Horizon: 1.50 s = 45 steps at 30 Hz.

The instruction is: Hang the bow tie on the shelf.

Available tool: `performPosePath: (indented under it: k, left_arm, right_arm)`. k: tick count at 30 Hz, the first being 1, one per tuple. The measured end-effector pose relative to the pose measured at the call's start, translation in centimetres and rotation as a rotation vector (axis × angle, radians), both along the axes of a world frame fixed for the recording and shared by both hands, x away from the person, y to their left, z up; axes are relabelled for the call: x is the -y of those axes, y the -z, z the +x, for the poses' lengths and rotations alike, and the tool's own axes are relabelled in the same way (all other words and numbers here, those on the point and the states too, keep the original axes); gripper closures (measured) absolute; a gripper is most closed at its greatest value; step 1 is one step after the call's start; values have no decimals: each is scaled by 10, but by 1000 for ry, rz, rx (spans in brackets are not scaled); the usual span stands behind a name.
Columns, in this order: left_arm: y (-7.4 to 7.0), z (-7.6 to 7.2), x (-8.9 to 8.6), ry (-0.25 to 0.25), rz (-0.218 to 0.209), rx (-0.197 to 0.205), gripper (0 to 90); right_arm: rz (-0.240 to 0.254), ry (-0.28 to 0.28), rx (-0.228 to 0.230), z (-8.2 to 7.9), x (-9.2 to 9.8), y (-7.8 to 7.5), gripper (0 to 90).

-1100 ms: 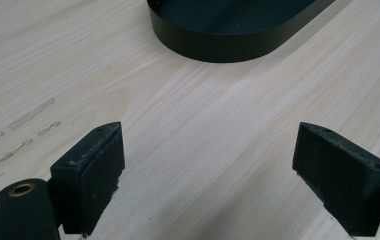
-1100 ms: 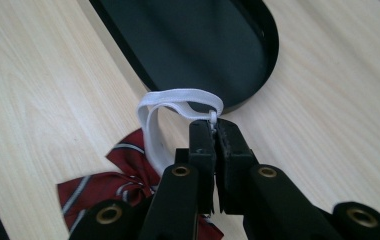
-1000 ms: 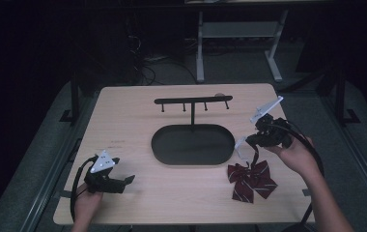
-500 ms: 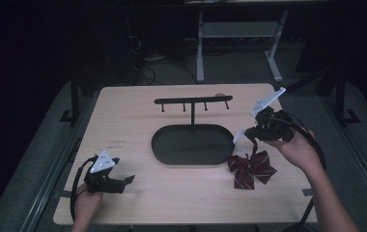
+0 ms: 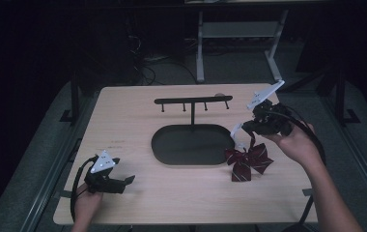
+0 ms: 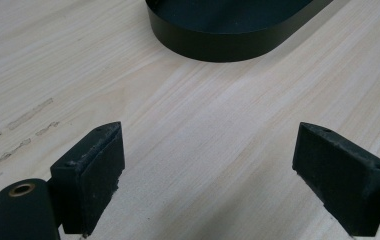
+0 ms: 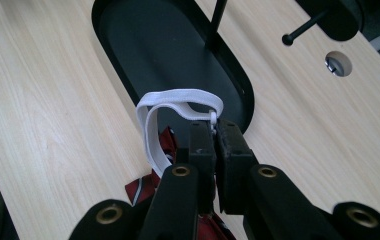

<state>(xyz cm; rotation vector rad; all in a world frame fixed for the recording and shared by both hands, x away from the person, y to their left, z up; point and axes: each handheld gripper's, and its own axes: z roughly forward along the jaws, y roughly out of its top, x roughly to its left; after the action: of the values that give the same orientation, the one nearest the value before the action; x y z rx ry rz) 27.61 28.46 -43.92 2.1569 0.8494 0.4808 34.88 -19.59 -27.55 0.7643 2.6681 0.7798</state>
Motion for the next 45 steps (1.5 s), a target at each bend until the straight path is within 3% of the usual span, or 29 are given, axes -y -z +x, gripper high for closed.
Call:
performPosePath:
  k: [27,45]
  left_arm:
    - [-1,0,-1,-1,-3,4,132]
    - [-1,0,0,2,-7,4,132]
  right_arm:
    - [-13,10,44,18,-19,-27,866]
    - [-30,47,28,49,-28,-35,864]
